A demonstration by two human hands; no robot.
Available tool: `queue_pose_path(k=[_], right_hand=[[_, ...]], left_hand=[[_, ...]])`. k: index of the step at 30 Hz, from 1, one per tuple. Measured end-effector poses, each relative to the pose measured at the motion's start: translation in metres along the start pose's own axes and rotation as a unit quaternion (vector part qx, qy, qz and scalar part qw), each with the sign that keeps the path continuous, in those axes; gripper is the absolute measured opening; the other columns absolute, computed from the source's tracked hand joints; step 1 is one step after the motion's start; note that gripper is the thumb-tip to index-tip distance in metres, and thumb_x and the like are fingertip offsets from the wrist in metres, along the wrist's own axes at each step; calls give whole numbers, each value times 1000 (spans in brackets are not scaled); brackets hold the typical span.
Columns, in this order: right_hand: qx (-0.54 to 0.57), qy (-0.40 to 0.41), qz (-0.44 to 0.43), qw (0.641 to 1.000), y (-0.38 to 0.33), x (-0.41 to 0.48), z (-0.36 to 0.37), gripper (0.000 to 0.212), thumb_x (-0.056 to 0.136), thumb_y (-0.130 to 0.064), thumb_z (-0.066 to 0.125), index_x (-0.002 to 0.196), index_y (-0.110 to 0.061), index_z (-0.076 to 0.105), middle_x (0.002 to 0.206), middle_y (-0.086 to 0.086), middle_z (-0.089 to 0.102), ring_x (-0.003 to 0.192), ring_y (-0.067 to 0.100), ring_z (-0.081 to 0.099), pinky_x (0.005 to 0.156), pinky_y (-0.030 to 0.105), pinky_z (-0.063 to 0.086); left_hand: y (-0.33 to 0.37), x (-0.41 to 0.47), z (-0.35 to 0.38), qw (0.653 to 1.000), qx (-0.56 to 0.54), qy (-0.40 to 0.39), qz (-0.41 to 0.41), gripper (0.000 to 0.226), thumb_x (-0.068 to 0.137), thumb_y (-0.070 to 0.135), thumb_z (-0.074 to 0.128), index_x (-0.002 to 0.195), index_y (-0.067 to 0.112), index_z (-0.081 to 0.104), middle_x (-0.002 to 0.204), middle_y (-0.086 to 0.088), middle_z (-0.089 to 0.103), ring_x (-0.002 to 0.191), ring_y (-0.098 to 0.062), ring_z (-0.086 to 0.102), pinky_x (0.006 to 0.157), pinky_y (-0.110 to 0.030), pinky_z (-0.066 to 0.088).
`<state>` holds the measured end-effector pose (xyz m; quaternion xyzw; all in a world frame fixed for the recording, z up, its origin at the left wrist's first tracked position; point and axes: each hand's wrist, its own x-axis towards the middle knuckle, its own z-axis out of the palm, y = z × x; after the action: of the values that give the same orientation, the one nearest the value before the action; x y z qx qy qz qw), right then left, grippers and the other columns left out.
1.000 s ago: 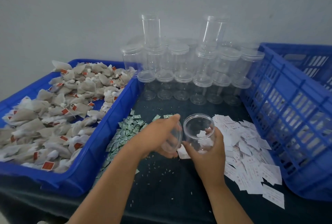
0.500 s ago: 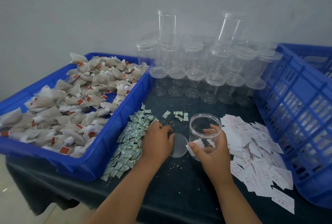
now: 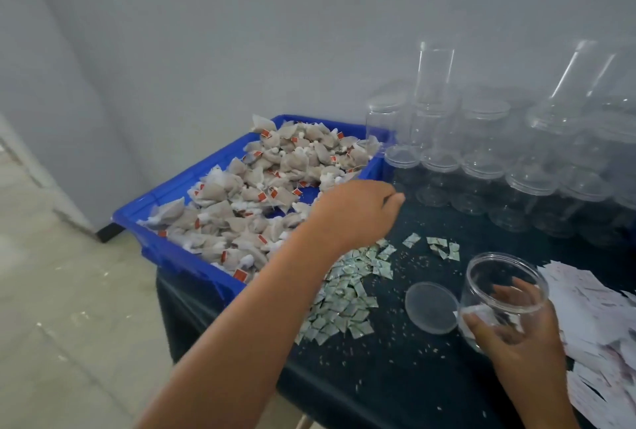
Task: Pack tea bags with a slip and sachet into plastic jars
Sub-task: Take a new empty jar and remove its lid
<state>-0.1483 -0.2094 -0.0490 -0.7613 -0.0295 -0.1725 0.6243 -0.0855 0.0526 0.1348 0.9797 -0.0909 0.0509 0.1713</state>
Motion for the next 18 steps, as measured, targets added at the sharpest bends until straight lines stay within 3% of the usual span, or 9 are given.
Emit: queue_pose_path(k=[1, 3, 6, 9, 11, 13, 18], right_hand=[[4, -2, -2, 1000, -1, 0, 1, 94, 58, -53, 85, 143, -37, 48, 120, -45, 60, 93, -18, 66, 74, 23, 58], [5, -1, -8, 1000, -3, 0, 2, 90, 59, -51, 86, 140, -44, 48, 120, -42, 62, 96, -18, 66, 76, 19, 59], [6, 1, -9, 1000, -1, -1, 0, 84, 61, -41, 91, 134, -54, 49, 123, -34, 66, 98, 8, 75, 79, 23, 62], [1, -1, -7, 1000, 2, 1, -1, 84, 62, -38, 93, 132, -58, 51, 126, -26, 68, 103, 34, 75, 76, 12, 59], [-1, 1, -10, 1000, 1, 1, -1, 86, 61, -42, 92, 135, -55, 51, 127, -25, 68, 103, 35, 75, 77, 13, 59], [-3, 6, -8, 1000, 0, 0, 0, 87, 60, -47, 92, 136, -54, 51, 128, -25, 68, 99, 33, 76, 79, 19, 61], [-18, 16, 5, 1000, 2, 0, -1, 86, 58, -53, 89, 133, -60, 48, 129, -27, 66, 83, 34, 77, 83, 39, 60]], left_hand=[[-12, 4, -13, 999, 32, -40, -13, 30, 107, 31, 40, 116, 24, 68, 112, 3, 70, 99, -20, 64, 82, -39, 52], [-39, 7, -35, 984, 125, -121, -46, 43, 99, 8, 46, 135, 21, 64, 133, 1, 65, 114, -23, 63, 88, -38, 50], [-81, 1, -44, 922, 241, -287, -101, 63, 95, 10, 59, 150, 38, 51, 157, 4, 49, 134, -24, 54, 90, -37, 46], [-111, -6, -23, 869, 174, -423, -187, 79, 88, 23, 76, 150, 55, 40, 144, 7, 58, 110, -17, 64, 72, -34, 48], [-123, -11, -5, 882, 140, -403, -201, 80, 87, 12, 70, 149, 54, 40, 123, 5, 68, 92, -17, 67, 70, -35, 53], [-129, -14, 5, 918, 143, -323, -181, 65, 89, 10, 65, 141, 46, 53, 103, 7, 70, 84, -16, 66, 66, -32, 52], [-141, -12, 1, 966, 126, -168, -152, 27, 94, 21, 69, 118, 32, 71, 116, 9, 65, 100, -14, 60, 79, -29, 46]])
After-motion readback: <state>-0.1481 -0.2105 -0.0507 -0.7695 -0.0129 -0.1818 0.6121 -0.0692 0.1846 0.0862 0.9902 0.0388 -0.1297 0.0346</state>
